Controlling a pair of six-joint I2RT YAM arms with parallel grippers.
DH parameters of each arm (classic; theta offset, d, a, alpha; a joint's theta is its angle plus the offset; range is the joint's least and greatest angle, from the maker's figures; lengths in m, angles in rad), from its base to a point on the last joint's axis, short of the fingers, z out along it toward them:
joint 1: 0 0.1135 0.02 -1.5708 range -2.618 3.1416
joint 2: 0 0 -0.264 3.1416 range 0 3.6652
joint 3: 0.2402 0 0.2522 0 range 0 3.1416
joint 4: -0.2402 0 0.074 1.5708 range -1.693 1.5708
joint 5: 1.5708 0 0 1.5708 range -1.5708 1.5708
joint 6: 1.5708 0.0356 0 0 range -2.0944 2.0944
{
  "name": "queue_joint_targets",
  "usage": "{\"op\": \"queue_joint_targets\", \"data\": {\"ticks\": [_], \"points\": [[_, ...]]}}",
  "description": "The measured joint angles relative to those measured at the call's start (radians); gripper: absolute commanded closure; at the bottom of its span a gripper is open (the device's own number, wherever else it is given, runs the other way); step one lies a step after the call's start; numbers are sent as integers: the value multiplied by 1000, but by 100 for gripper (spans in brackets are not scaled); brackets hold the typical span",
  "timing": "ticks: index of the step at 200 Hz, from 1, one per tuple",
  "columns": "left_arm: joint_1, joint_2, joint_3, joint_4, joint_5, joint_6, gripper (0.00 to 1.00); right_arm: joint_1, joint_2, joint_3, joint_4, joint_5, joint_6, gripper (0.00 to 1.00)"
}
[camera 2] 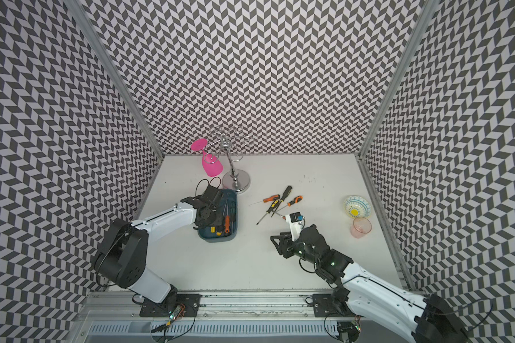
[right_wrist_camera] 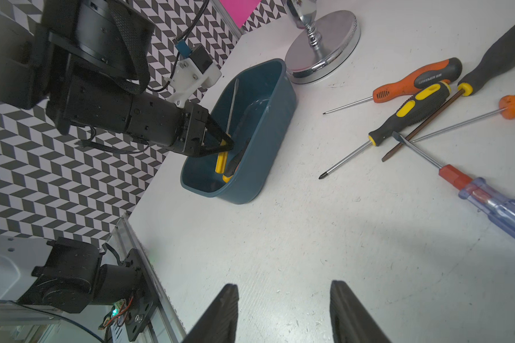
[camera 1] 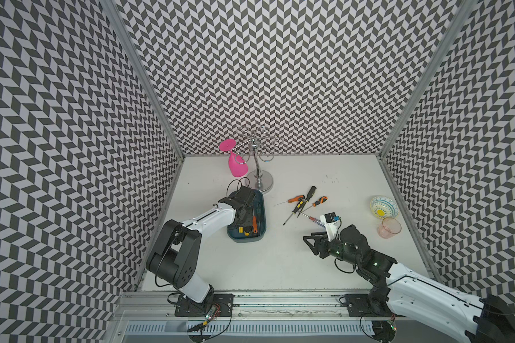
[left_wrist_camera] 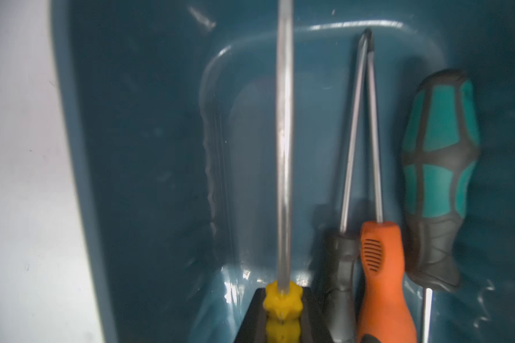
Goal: Put the screwdriver on the desktop into the storage box
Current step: Place the screwdriver in the storage box.
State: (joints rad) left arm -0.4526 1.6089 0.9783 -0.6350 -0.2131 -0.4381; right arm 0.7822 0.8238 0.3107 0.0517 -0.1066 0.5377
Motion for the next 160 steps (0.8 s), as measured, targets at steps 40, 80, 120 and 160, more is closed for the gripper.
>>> {"op": "queue_joint_targets", "data": {"ticks": [40, 80, 120, 160], "points": [[1, 41, 10, -1, 0, 2, 97, -2, -6, -11, -1, 6, 0, 47], [2, 42, 18, -2, 3, 3, 89, -6, -16, -17, 0, 8, 0, 47], [2, 42, 19, -2, 21, 4, 86, -6, -16, -19, 0, 10, 1, 47], [2, 42, 19, -2, 27, 12, 71, -6, -16, -19, 0, 10, 3, 47]]}}
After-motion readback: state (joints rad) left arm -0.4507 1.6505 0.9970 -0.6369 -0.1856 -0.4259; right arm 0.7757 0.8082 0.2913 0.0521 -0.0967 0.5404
